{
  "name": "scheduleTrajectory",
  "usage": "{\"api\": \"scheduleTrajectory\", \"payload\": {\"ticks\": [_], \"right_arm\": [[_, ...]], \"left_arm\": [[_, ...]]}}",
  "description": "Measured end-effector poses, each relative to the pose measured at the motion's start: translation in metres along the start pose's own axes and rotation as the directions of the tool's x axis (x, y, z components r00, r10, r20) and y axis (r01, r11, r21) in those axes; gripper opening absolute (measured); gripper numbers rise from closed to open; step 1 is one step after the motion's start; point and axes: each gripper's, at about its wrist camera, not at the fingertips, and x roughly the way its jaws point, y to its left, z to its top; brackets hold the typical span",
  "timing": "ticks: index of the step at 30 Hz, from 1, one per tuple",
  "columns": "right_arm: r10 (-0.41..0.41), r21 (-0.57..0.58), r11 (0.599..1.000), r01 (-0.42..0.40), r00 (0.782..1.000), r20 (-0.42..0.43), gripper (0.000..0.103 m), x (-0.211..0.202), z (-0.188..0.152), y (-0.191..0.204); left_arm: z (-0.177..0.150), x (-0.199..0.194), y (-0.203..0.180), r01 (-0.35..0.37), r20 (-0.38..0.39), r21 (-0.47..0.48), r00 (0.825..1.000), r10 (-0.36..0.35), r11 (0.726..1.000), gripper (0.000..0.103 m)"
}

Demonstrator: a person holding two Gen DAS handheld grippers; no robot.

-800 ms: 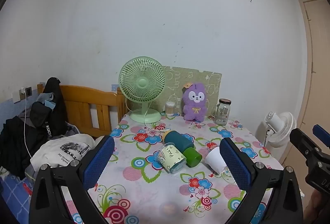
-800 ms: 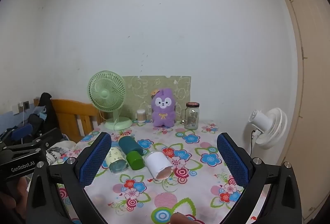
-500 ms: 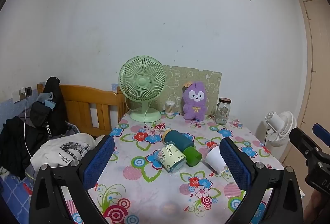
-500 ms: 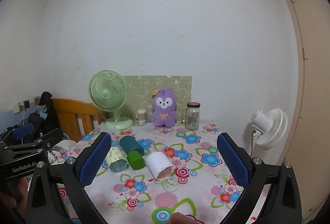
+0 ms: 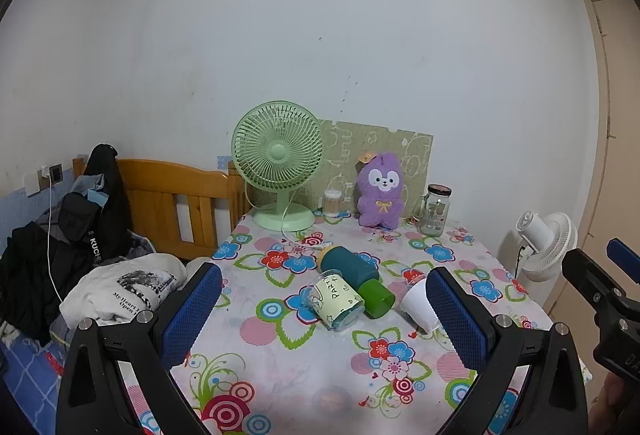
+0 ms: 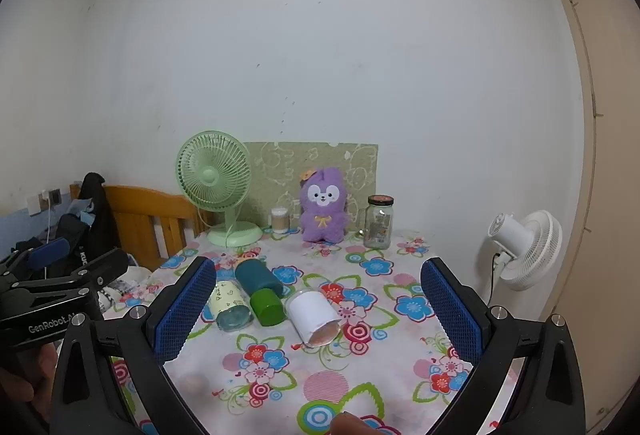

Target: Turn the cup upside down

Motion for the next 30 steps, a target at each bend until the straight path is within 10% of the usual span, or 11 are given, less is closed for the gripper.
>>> {"api": "scheduleTrajectory", "payload": {"ticks": [30], "right_arm": [[0.023, -0.025, 0.999, -0.024, 0.999, -0.036, 0.103, 0.009, -0.009, 0.011]], "left_arm": [[-0.008, 0.008, 0.007, -0.023, -0.052, -0.011, 0.998, 0.022, 1.000, 0.103]]}}
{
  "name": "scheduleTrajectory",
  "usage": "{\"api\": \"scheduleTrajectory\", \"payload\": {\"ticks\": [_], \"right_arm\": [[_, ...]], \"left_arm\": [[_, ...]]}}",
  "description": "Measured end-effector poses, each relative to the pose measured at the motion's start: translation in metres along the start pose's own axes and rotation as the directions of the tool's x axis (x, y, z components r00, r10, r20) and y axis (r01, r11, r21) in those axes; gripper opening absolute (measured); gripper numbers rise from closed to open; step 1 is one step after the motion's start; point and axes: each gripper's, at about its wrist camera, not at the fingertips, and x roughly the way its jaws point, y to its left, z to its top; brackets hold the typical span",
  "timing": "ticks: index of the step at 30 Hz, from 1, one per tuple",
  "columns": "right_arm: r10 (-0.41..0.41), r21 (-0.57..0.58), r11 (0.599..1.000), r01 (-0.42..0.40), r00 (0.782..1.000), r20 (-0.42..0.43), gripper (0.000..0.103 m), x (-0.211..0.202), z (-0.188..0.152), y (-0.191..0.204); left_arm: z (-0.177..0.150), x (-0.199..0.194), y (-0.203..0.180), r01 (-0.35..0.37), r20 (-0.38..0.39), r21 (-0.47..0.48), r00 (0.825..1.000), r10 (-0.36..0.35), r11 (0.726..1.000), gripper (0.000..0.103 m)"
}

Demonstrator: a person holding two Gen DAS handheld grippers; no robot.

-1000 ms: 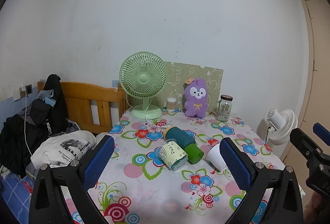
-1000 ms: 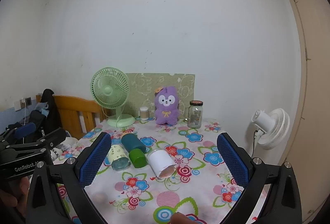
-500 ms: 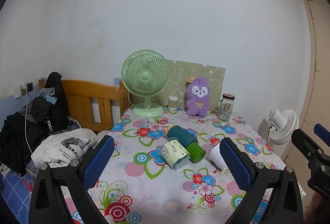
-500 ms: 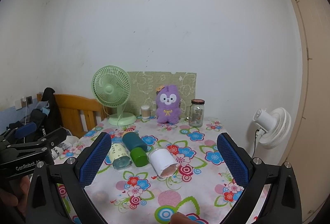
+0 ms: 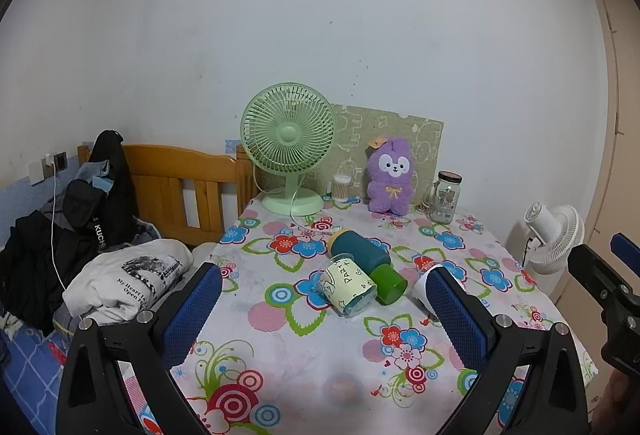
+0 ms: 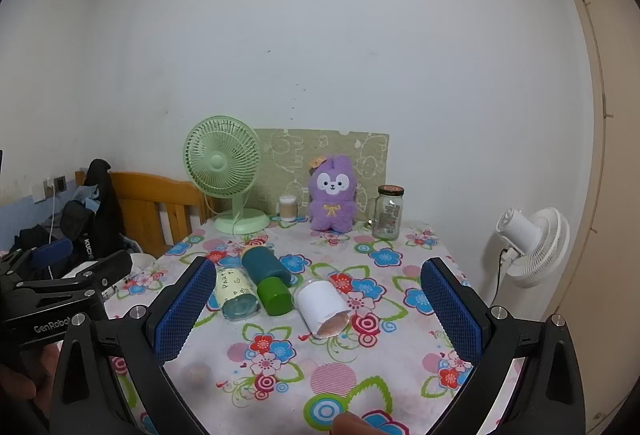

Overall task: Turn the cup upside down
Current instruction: 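Move the right gripper toward the green cup lying by the teal bottle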

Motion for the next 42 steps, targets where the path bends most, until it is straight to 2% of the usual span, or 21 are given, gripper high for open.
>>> {"api": "scheduleTrajectory", "payload": {"ticks": [7, 12, 18, 23, 29, 31, 33, 36, 42], "right_arm": [[0.001, 0.001, 1.000, -0.001, 1.000, -0.013, 0.103, 0.003, -0.001, 0.000], [0.001, -0.010, 1.000, -0.001, 0.999, -0.036, 0.103, 0.010, -0.002, 0.001], [0.082, -0.041, 0.995, -0.087, 0.991, -0.107, 0.103, 0.034, -0.004, 0.007], [0.125, -0.127, 0.980, -0.152, 0.972, -0.200, 0.103, 0.068, -0.004, 0.019], [0.154, -0.268, 0.933, -0.242, 0.938, -0.310, 0.103, 0.115, -0.005, 0.038], [0.177, -0.297, 0.910, -0.288, 0.920, -0.350, 0.103, 0.133, -0.004, 0.043], [0.196, -0.290, 0.899, -0.329, 0.893, -0.406, 0.103, 0.154, -0.005, 0.045], [0.175, -0.318, 0.876, -0.364, 0.853, -0.492, 0.103, 0.186, -0.011, 0.050], [0.173, -0.319, 0.850, -0.419, 0.794, -0.583, 0.103, 0.231, -0.013, 0.051]], "left_arm": [[-0.001, 0.005, 0.000, 0.001, -0.024, 0.005, 1.000, -0.001, 1.000, 0.103], [-0.007, 0.020, -0.001, 0.003, -0.082, 0.028, 0.997, -0.001, 1.000, 0.103], [-0.019, 0.039, 0.000, 0.022, -0.145, 0.066, 0.989, -0.012, 0.998, 0.103], [-0.025, 0.063, -0.001, 0.029, -0.203, 0.109, 0.979, -0.007, 0.994, 0.103], [-0.028, 0.098, -0.003, 0.054, -0.276, 0.162, 0.961, -0.007, 0.985, 0.103], [-0.028, 0.109, -0.006, 0.065, -0.298, 0.180, 0.955, -0.009, 0.982, 0.103], [-0.028, 0.119, -0.007, 0.079, -0.319, 0.190, 0.948, -0.015, 0.979, 0.103], [-0.028, 0.133, -0.010, 0.089, -0.350, 0.214, 0.937, -0.009, 0.973, 0.103], [-0.027, 0.156, -0.014, 0.103, -0.387, 0.235, 0.922, -0.004, 0.967, 0.103]]}}
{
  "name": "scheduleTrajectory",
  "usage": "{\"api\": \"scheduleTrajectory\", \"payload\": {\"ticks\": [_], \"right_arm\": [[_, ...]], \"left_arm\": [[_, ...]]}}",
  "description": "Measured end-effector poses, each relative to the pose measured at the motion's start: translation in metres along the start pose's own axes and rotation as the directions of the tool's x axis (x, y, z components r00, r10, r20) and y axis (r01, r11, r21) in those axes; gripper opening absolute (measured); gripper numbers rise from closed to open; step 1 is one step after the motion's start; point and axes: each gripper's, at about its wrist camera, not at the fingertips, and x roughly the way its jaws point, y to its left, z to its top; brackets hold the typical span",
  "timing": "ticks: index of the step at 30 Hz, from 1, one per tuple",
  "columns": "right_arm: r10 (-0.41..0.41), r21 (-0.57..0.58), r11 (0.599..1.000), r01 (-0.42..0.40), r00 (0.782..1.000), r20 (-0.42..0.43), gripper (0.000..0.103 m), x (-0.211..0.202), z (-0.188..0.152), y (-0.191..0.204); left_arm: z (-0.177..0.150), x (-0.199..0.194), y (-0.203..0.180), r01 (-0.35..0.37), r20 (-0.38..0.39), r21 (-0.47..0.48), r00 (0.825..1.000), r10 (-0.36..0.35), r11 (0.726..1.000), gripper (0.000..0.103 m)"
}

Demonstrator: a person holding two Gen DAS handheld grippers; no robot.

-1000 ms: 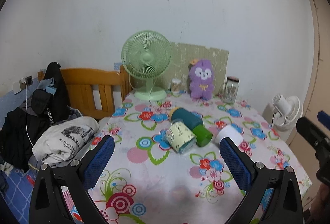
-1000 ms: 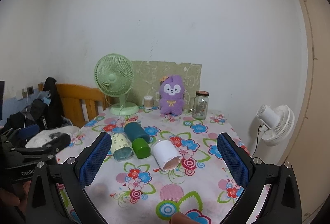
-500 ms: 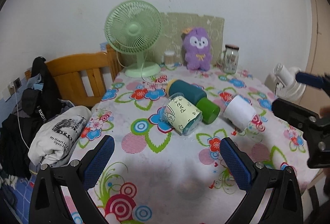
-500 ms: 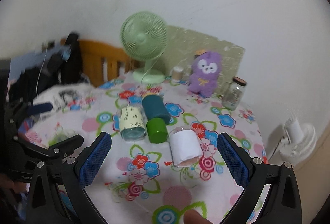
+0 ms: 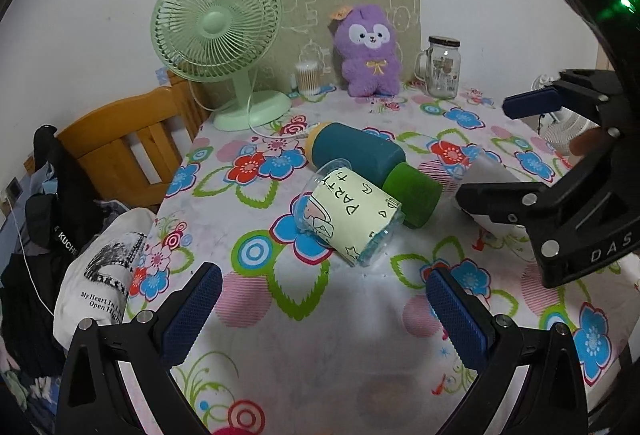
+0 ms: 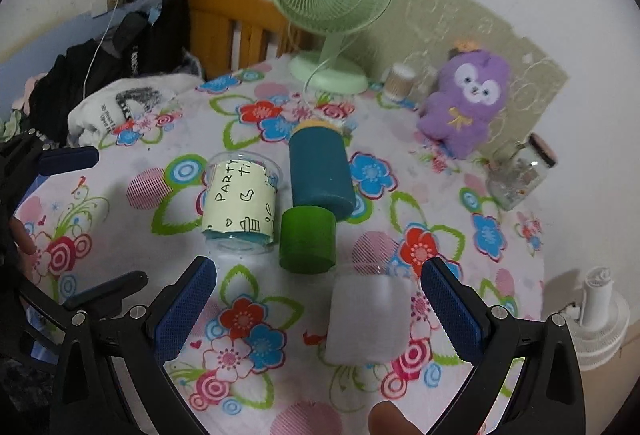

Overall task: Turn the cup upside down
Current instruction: 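Move the right gripper toward the green cup lying by the teal bottle, then close the right gripper on the green cup's rim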

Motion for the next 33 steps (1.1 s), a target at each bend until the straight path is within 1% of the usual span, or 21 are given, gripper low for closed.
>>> {"api": "scheduleTrajectory", "payload": {"ticks": [5, 7, 10, 14, 18, 20, 22, 23, 24, 27, 29, 31, 33], "right_arm": [[0.064, -0.076, 0.995, -0.071, 0.994, -0.084, 0.103, 0.030, 0.018, -0.003], [0.093, -0.098, 0.989, -0.107, 0.986, -0.135, 0.103, 0.046, 0.025, -0.007], [0.105, -0.109, 0.986, -0.126, 0.977, -0.183, 0.103, 0.065, 0.033, -0.015], [0.151, -0.112, 0.977, -0.184, 0.957, -0.249, 0.103, 0.084, 0.039, -0.027], [0.212, -0.098, 0.962, -0.254, 0.924, -0.317, 0.102, 0.100, 0.041, -0.031], [0.238, -0.085, 0.955, -0.282, 0.909, -0.344, 0.096, 0.108, 0.040, -0.031], [0.254, -0.075, 0.951, -0.301, 0.895, -0.366, 0.084, 0.115, 0.039, -0.031], [0.258, -0.070, 0.950, -0.305, 0.890, -0.377, 0.081, 0.119, 0.038, -0.031], [0.258, -0.068, 0.949, -0.307, 0.885, -0.389, 0.079, 0.123, 0.037, -0.030], [0.283, -0.053, 0.941, -0.334, 0.863, -0.417, 0.079, 0.131, 0.036, -0.029], [0.289, -0.052, 0.938, -0.341, 0.859, -0.424, 0.076, 0.133, 0.036, -0.027], [0.301, -0.044, 0.934, -0.353, 0.850, -0.433, 0.058, 0.135, 0.036, -0.024], [0.318, -0.038, 0.928, -0.372, 0.839, -0.443, 0.057, 0.137, 0.036, -0.021]], "left_arm": [[0.011, 0.015, 0.000, 0.024, -0.040, 0.018, 0.999, -0.023, 1.000, 0.103], [0.017, 0.018, -0.002, 0.020, -0.037, 0.037, 0.999, -0.018, 0.999, 0.103], [0.026, 0.024, -0.004, 0.014, -0.029, 0.058, 1.000, -0.012, 0.998, 0.103], [0.036, 0.036, -0.008, 0.018, -0.038, 0.084, 0.999, -0.014, 0.996, 0.103], [0.042, 0.048, -0.011, 0.012, -0.047, 0.093, 0.999, -0.007, 0.996, 0.103], [0.042, 0.051, -0.012, 0.016, -0.055, 0.090, 0.998, -0.011, 0.996, 0.103], [0.041, 0.049, -0.014, 0.010, -0.063, 0.098, 0.998, -0.004, 0.995, 0.103], [0.041, 0.047, -0.015, 0.013, -0.060, 0.104, 0.998, -0.007, 0.995, 0.103], [0.040, 0.045, -0.015, 0.011, -0.059, 0.109, 0.998, -0.005, 0.994, 0.103], [0.038, 0.039, -0.014, 0.004, -0.046, 0.113, 0.999, 0.001, 0.994, 0.103], [0.038, 0.036, -0.011, 0.007, -0.041, 0.101, 0.999, -0.003, 0.995, 0.103], [0.038, 0.034, -0.011, 0.003, -0.039, 0.101, 0.999, 0.001, 0.995, 0.103], [0.036, 0.034, -0.012, -0.012, -0.040, 0.114, 0.999, 0.017, 0.993, 0.103]]}}
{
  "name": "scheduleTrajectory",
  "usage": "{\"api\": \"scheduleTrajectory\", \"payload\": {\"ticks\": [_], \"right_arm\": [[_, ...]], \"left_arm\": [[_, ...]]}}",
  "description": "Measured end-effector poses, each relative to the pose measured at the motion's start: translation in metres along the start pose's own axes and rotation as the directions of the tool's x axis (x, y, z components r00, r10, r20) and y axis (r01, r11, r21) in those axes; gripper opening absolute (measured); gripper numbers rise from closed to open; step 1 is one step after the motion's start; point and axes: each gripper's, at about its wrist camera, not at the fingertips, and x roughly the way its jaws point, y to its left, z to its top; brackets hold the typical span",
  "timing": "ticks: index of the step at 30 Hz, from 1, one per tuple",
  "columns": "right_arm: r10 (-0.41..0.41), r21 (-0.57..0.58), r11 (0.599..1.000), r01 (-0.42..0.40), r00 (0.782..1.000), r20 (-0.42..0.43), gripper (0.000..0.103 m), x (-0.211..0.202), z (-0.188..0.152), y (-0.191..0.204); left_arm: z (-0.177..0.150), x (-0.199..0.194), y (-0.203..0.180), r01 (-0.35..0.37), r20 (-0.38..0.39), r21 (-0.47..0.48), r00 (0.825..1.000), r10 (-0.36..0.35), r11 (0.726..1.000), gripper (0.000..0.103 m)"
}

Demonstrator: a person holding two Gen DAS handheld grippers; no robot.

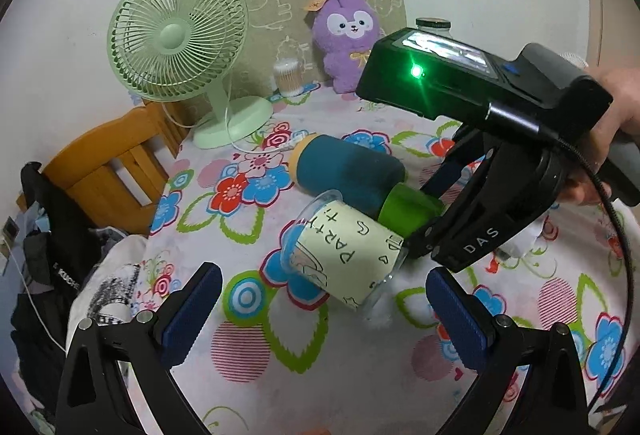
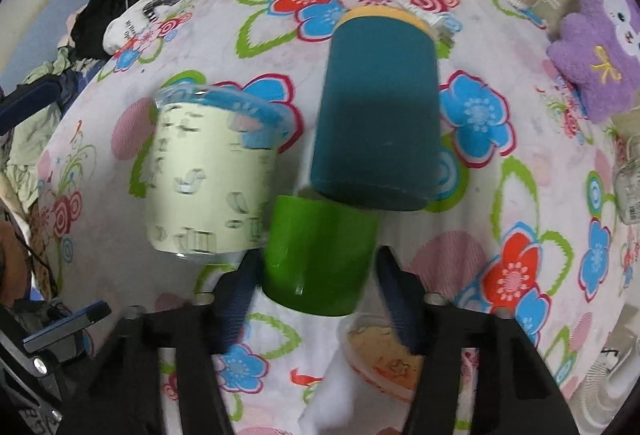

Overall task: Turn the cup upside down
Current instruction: 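Close the right gripper on the green cup's rim, then lift the green cup away from the bottle and release it onto the table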

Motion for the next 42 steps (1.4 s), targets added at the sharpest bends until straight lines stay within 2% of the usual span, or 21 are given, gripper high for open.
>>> {"api": "scheduleTrajectory", "payload": {"ticks": [10, 19, 28, 33, 42], "right_arm": [[-0.041, 0.020, 0.999, 0.041, 0.999, 0.035, 0.057, -0.019, -0.003, 0.008], [-0.056, 0.022, 0.998, 0.054, 0.996, 0.069, 0.057, -0.044, -0.023, 0.036], [-0.041, -0.008, 0.999, 0.042, 0.997, 0.072, 0.057, -0.047, -0.050, 0.074], [-0.008, 0.010, 1.000, 0.007, 0.996, 0.093, 0.057, -0.044, -0.066, 0.091], [0.023, 0.089, 0.996, -0.032, 0.994, 0.104, 0.057, -0.032, -0.091, 0.114]], "left_arm": [[-0.008, -0.012, 0.002, 0.006, 0.000, 0.001, 1.000, -0.006, 1.000, 0.103], [-0.019, -0.019, -0.006, 0.030, -0.010, 0.017, 1.000, -0.030, 0.999, 0.103], [-0.051, -0.033, -0.020, 0.051, -0.027, 0.043, 0.998, -0.050, 0.998, 0.103], [-0.072, -0.040, -0.027, 0.078, -0.050, 0.015, 0.996, -0.077, 0.997, 0.103], [-0.107, -0.063, -0.038, 0.126, -0.048, -0.050, 0.991, -0.128, 0.991, 0.103]]}}
